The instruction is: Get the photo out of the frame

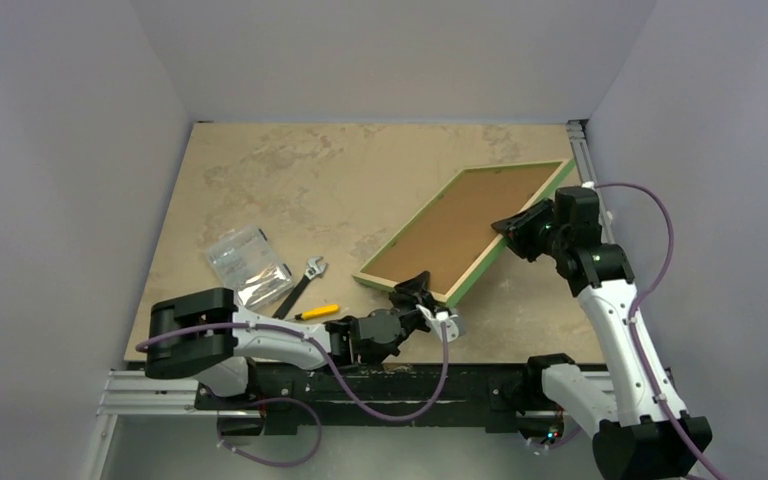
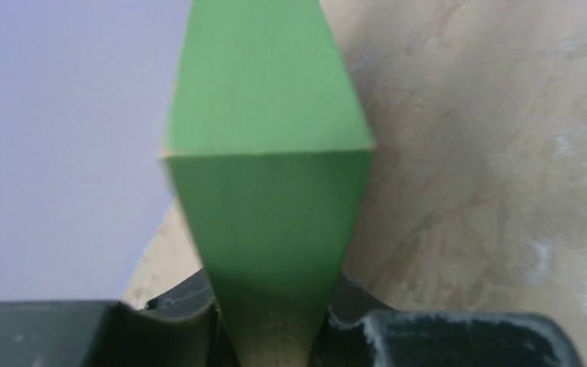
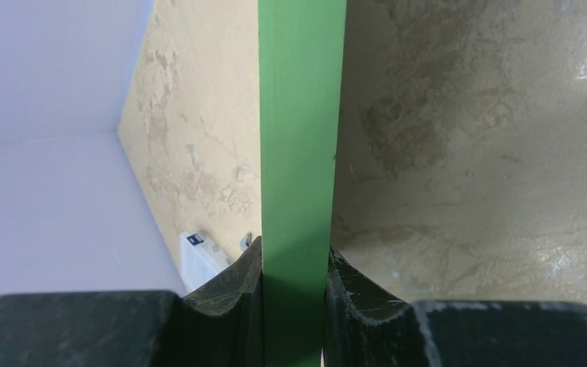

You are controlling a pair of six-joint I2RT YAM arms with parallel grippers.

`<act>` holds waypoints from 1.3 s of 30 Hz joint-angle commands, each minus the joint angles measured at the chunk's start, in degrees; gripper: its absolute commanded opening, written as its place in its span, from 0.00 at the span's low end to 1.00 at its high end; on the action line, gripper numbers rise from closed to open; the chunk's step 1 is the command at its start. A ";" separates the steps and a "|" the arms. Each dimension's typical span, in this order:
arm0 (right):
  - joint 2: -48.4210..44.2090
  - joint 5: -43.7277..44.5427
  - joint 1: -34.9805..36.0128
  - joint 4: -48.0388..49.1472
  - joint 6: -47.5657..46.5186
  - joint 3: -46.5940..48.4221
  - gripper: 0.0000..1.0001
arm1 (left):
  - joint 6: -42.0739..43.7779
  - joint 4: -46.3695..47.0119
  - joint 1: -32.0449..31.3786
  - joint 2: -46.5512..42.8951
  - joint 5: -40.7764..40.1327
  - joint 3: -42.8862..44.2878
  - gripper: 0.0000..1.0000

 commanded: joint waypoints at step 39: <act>-15.85 12.14 -0.11 -14.38 -25.24 7.38 0.88 | -107.19 3.04 42.78 -2.50 63.33 -4.26 0.00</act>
